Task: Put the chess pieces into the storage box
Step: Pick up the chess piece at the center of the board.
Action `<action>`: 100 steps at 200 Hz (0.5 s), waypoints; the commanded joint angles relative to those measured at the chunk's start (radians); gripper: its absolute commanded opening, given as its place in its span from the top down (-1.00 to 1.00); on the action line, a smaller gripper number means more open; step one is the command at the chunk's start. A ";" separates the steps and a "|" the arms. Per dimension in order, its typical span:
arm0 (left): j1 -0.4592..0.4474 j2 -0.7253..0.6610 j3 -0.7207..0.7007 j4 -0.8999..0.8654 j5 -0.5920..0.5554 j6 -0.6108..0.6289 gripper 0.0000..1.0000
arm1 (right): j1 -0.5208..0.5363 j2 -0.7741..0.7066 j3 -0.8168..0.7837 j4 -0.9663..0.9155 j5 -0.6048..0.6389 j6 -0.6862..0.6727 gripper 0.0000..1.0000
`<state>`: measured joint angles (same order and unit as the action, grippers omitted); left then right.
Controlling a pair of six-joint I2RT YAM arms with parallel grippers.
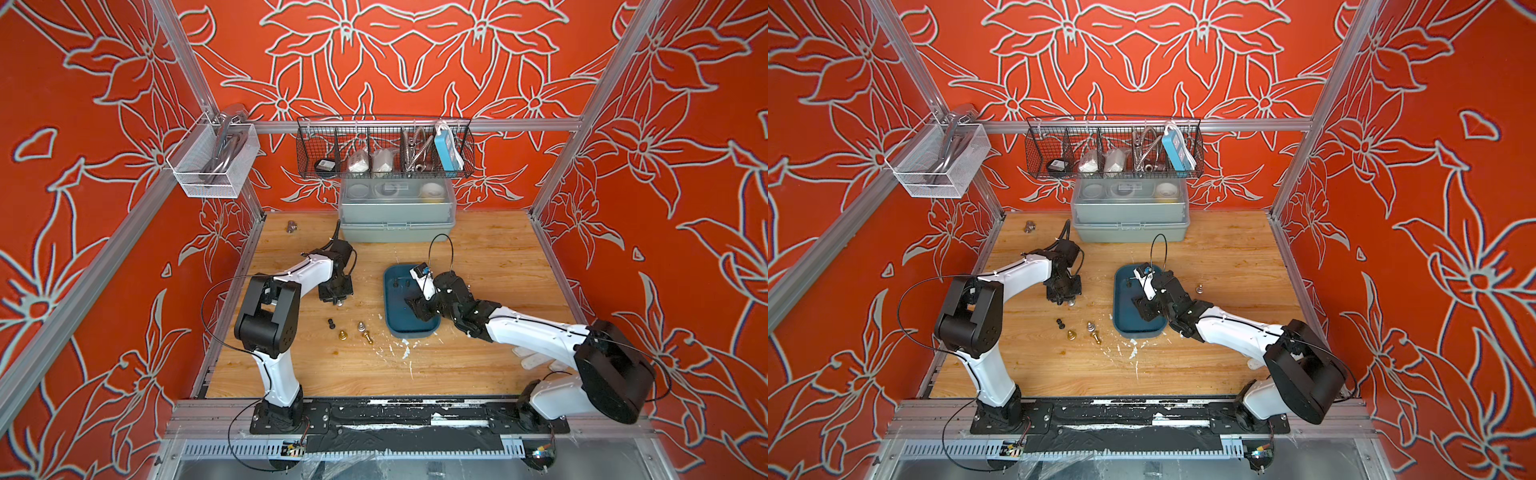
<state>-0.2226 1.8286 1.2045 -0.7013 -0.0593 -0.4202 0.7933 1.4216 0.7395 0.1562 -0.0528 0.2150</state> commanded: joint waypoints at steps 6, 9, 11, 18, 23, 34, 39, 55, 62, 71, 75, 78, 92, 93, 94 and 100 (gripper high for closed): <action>0.002 0.010 0.013 -0.012 -0.013 0.004 0.80 | 0.009 0.006 0.031 -0.018 0.020 -0.003 -0.17; 0.002 0.010 0.013 -0.012 -0.013 0.004 0.79 | 0.010 0.007 0.031 -0.018 0.019 -0.004 -0.16; 0.002 0.011 0.013 -0.012 -0.013 0.006 0.79 | 0.010 0.007 0.032 -0.019 0.019 -0.005 -0.17; 0.002 0.011 0.013 -0.013 -0.014 0.006 0.78 | 0.010 0.007 0.032 -0.020 0.022 -0.002 -0.17; 0.002 0.011 0.013 -0.013 -0.014 0.009 0.78 | 0.010 0.008 0.033 -0.020 0.020 -0.003 -0.17; 0.002 0.008 0.011 -0.013 -0.017 0.011 0.78 | 0.009 0.011 0.035 -0.024 0.020 -0.002 -0.17; 0.000 0.005 0.009 -0.012 -0.019 0.012 0.78 | 0.010 0.013 0.036 -0.023 0.019 -0.003 -0.17; -0.003 -0.004 0.003 -0.006 -0.024 0.014 0.78 | 0.009 0.019 0.039 -0.024 0.019 -0.002 -0.17; -0.004 -0.009 0.000 -0.004 -0.025 0.014 0.78 | 0.010 0.021 0.041 -0.026 0.018 -0.001 -0.17; -0.006 -0.014 -0.002 -0.003 -0.024 0.014 0.76 | 0.009 0.025 0.043 -0.026 0.016 -0.001 -0.17; -0.006 -0.016 -0.003 -0.003 -0.022 0.014 0.73 | 0.010 0.025 0.043 -0.026 0.015 -0.001 -0.17; -0.007 -0.017 -0.003 -0.003 -0.021 0.015 0.72 | 0.010 0.026 0.044 -0.027 0.016 0.001 -0.17; -0.007 -0.016 -0.005 0.000 -0.010 0.013 0.67 | 0.009 0.027 0.046 -0.028 0.017 0.000 -0.17; -0.007 -0.016 -0.005 0.000 -0.009 0.012 0.66 | 0.010 0.027 0.046 -0.029 0.017 0.000 -0.16; -0.007 -0.015 -0.005 0.000 -0.009 0.013 0.65 | 0.010 0.027 0.046 -0.029 0.016 0.000 -0.16; -0.007 -0.015 -0.006 0.002 -0.005 0.013 0.64 | 0.009 0.027 0.046 -0.028 0.017 -0.001 -0.17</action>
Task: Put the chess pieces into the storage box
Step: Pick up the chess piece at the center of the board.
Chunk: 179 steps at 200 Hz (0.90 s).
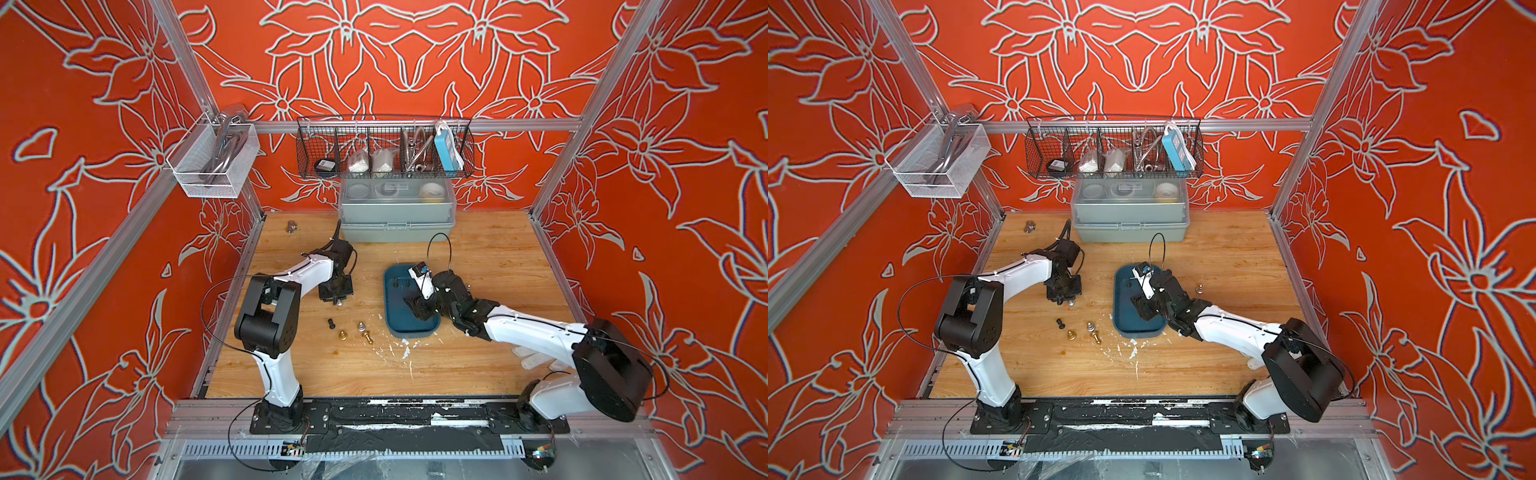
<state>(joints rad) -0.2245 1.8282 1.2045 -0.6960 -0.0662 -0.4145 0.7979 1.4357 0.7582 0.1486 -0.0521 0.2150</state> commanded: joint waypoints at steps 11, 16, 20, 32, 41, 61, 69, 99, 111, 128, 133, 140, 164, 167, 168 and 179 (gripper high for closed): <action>-0.006 -0.011 -0.006 -0.002 0.005 0.007 0.63 | 0.006 0.012 0.028 -0.021 0.018 -0.002 -0.17; -0.006 -0.012 -0.007 -0.002 0.005 0.006 0.63 | 0.006 0.011 0.026 -0.023 0.019 -0.003 -0.17; -0.006 -0.012 -0.008 -0.002 0.005 0.005 0.62 | 0.005 0.011 0.026 -0.023 0.021 -0.002 -0.17; -0.006 -0.011 -0.011 0.000 0.006 0.005 0.58 | 0.006 0.011 0.027 -0.024 0.022 -0.005 -0.17; -0.006 -0.011 -0.011 -0.002 0.006 0.005 0.57 | 0.006 0.011 0.026 -0.024 0.023 -0.003 -0.17; -0.007 -0.015 -0.010 -0.005 0.004 0.006 0.57 | 0.006 0.014 0.029 -0.024 0.019 0.000 -0.17; -0.007 -0.017 -0.008 -0.007 0.003 0.006 0.58 | 0.006 0.016 0.030 -0.026 0.017 -0.002 -0.17; -0.006 -0.010 0.011 -0.020 -0.010 0.012 0.58 | 0.006 0.014 0.032 -0.027 0.016 -0.001 -0.17; -0.007 0.000 0.023 -0.029 -0.011 0.013 0.58 | 0.006 0.012 0.030 -0.028 0.018 -0.002 -0.17; -0.007 0.006 0.032 -0.039 -0.015 0.010 0.59 | 0.006 0.007 0.029 -0.028 0.021 -0.003 -0.17; -0.007 0.005 0.032 -0.040 -0.015 0.009 0.60 | 0.007 0.007 0.027 -0.027 0.020 -0.003 -0.17; -0.007 0.006 0.031 -0.039 -0.017 0.008 0.61 | 0.006 0.007 0.027 -0.026 0.021 -0.002 -0.17; -0.007 0.010 0.035 -0.043 -0.021 0.016 0.62 | 0.006 0.010 0.029 -0.026 0.017 -0.002 -0.17; -0.007 0.010 0.037 -0.043 -0.021 0.017 0.62 | 0.007 0.010 0.030 -0.027 0.017 0.000 -0.17; -0.007 0.010 0.038 -0.043 -0.021 0.016 0.62 | 0.007 0.010 0.030 -0.027 0.016 0.001 -0.17; -0.007 0.009 0.039 -0.043 -0.020 0.018 0.62 | 0.008 0.011 0.030 -0.026 0.016 0.000 -0.17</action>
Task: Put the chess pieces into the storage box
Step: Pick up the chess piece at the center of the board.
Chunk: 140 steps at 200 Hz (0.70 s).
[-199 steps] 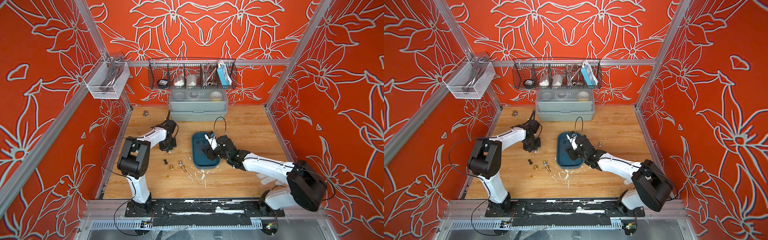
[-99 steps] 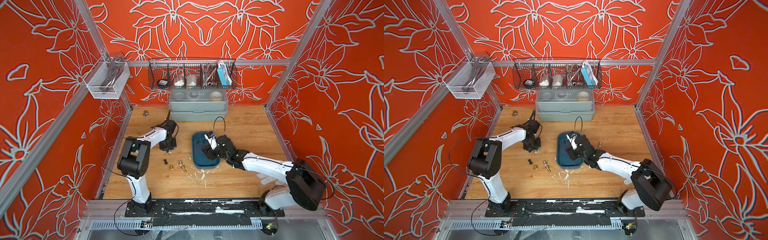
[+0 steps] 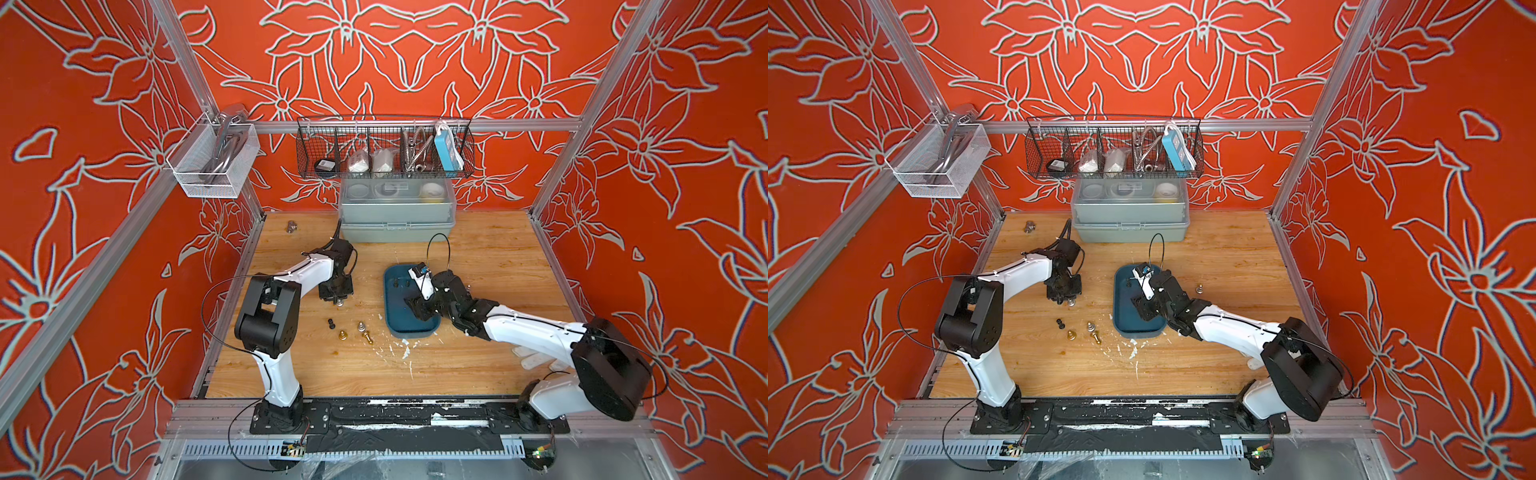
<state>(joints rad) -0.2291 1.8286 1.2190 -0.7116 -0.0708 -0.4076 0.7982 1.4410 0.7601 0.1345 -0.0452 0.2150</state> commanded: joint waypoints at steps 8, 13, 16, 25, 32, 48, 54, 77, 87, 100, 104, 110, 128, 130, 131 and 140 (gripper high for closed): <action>-0.003 0.008 0.025 -0.026 -0.014 0.010 0.63 | 0.008 0.006 0.029 -0.012 0.009 0.000 -0.17; -0.003 0.008 0.025 -0.026 -0.012 0.012 0.64 | 0.008 0.006 0.028 -0.012 0.010 0.001 -0.17; -0.003 0.008 0.025 -0.027 -0.011 0.011 0.65 | 0.008 0.005 0.028 -0.012 0.010 0.000 -0.17; -0.003 0.008 0.024 -0.028 -0.008 0.011 0.68 | 0.008 0.005 0.028 -0.012 0.014 -0.001 -0.17; -0.003 0.009 0.023 -0.026 -0.007 0.011 0.68 | 0.008 0.005 0.029 -0.012 0.015 -0.002 -0.17; -0.003 0.012 0.023 -0.024 -0.007 0.013 0.65 | 0.008 0.007 0.028 -0.012 0.016 -0.003 -0.17; -0.003 0.015 0.023 -0.026 -0.005 0.014 0.59 | 0.008 0.008 0.028 -0.012 0.015 -0.001 -0.17; -0.003 0.022 0.021 -0.026 0.005 0.012 0.57 | 0.010 0.013 0.030 -0.012 0.012 -0.001 -0.17; -0.003 0.024 0.020 -0.026 0.005 0.013 0.56 | 0.010 0.015 0.031 -0.011 0.014 0.000 -0.17; -0.002 0.024 0.021 -0.026 0.005 0.014 0.57 | 0.010 0.015 0.032 -0.010 0.013 0.000 -0.17; -0.003 0.023 0.022 -0.027 0.003 0.014 0.57 | 0.009 0.015 0.031 -0.010 0.012 0.001 -0.17; -0.003 0.024 0.022 -0.028 0.003 0.012 0.57 | 0.010 0.016 0.031 -0.010 0.012 0.000 -0.17; -0.003 0.024 0.023 -0.029 0.002 0.014 0.57 | 0.010 0.017 0.034 -0.012 0.014 -0.002 -0.17; -0.003 0.026 0.023 -0.029 0.002 0.014 0.58 | 0.009 0.017 0.034 -0.012 0.015 -0.001 -0.17; -0.003 0.027 0.024 -0.029 0.002 0.013 0.58 | 0.010 0.017 0.034 -0.012 0.016 -0.001 -0.17; -0.004 0.026 0.024 -0.029 0.003 0.013 0.61 | 0.010 0.016 0.034 -0.013 0.015 -0.001 -0.17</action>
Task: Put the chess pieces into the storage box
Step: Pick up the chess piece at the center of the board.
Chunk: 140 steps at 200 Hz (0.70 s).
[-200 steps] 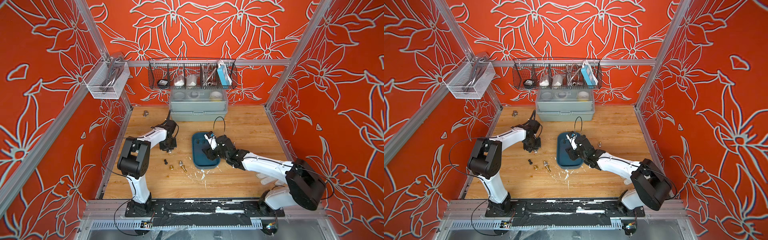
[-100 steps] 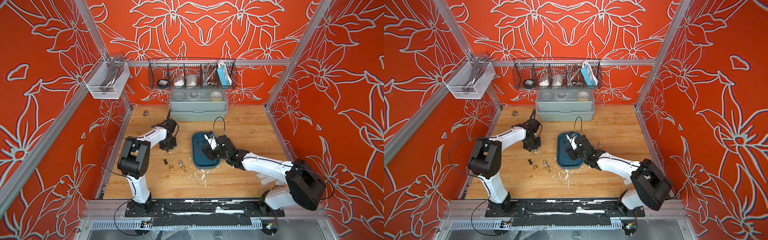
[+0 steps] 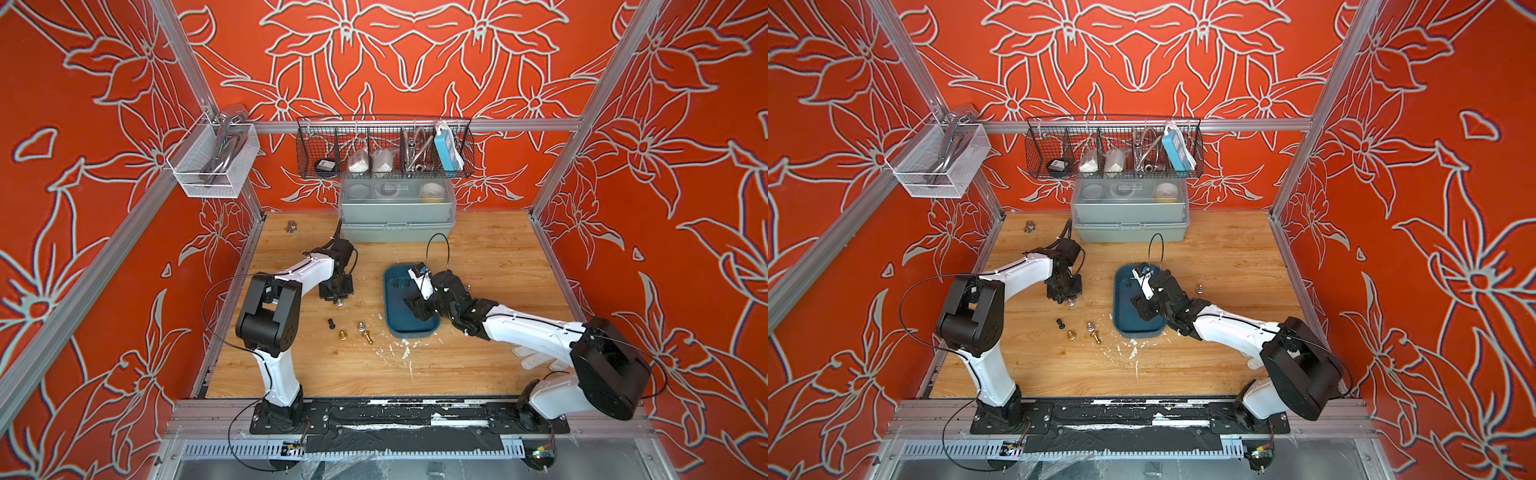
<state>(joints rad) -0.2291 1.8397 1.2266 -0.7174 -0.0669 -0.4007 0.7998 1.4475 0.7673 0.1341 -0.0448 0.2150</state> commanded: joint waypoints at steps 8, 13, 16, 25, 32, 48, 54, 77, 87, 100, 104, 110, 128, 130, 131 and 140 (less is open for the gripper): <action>-0.004 0.015 0.014 -0.021 -0.001 0.004 0.65 | 0.009 0.008 0.026 -0.012 0.013 -0.002 -0.17; -0.004 0.012 0.013 -0.019 -0.001 0.003 0.67 | 0.009 0.008 0.026 -0.013 0.013 -0.001 -0.17; -0.004 0.012 0.012 -0.019 -0.001 0.003 0.67 | 0.009 0.008 0.026 -0.013 0.015 -0.001 -0.17; -0.005 0.013 0.011 -0.019 -0.002 0.003 0.67 | 0.009 0.008 0.026 -0.013 0.015 0.001 -0.17; -0.006 0.012 0.012 -0.019 -0.002 0.002 0.68 | 0.009 0.010 0.027 -0.014 0.013 0.001 -0.17; -0.006 0.013 0.011 -0.019 -0.002 0.005 0.71 | 0.009 0.010 0.028 -0.016 0.013 0.001 -0.18; -0.006 0.013 0.013 -0.019 -0.002 0.004 0.71 | 0.009 0.009 0.027 -0.016 0.014 0.000 -0.18; -0.010 0.012 0.013 -0.020 -0.004 0.003 0.74 | 0.009 0.006 0.027 -0.019 0.020 -0.001 -0.18; -0.013 0.009 0.013 -0.022 -0.005 0.004 0.75 | 0.010 0.008 0.029 -0.022 0.020 -0.001 -0.17; -0.019 0.001 0.016 -0.025 -0.010 0.006 0.76 | 0.009 0.007 0.029 -0.022 0.024 0.002 -0.18; -0.022 -0.003 0.018 -0.027 -0.013 0.006 0.76 | 0.010 0.005 0.029 -0.022 0.026 0.004 -0.18; -0.025 -0.010 0.021 -0.030 -0.016 0.008 0.79 | 0.010 0.003 0.029 -0.022 0.029 0.005 -0.18; -0.043 -0.041 0.034 -0.049 -0.045 0.007 0.80 | 0.009 -0.007 0.026 -0.024 0.050 0.013 -0.18; -0.046 -0.047 0.035 -0.052 -0.047 0.006 0.81 | 0.010 -0.010 0.025 -0.024 0.053 0.013 -0.18; -0.047 -0.048 0.036 -0.053 -0.048 0.005 0.81 | 0.009 -0.011 0.025 -0.024 0.054 0.014 -0.18; -0.057 -0.069 0.044 -0.063 -0.057 0.004 0.80 | 0.009 -0.019 0.020 -0.022 0.070 0.016 -0.18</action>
<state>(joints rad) -0.2604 1.8374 1.2316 -0.7300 -0.0845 -0.4004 0.8001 1.4483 0.7712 0.1303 -0.0265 0.2184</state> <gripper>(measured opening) 0.125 0.589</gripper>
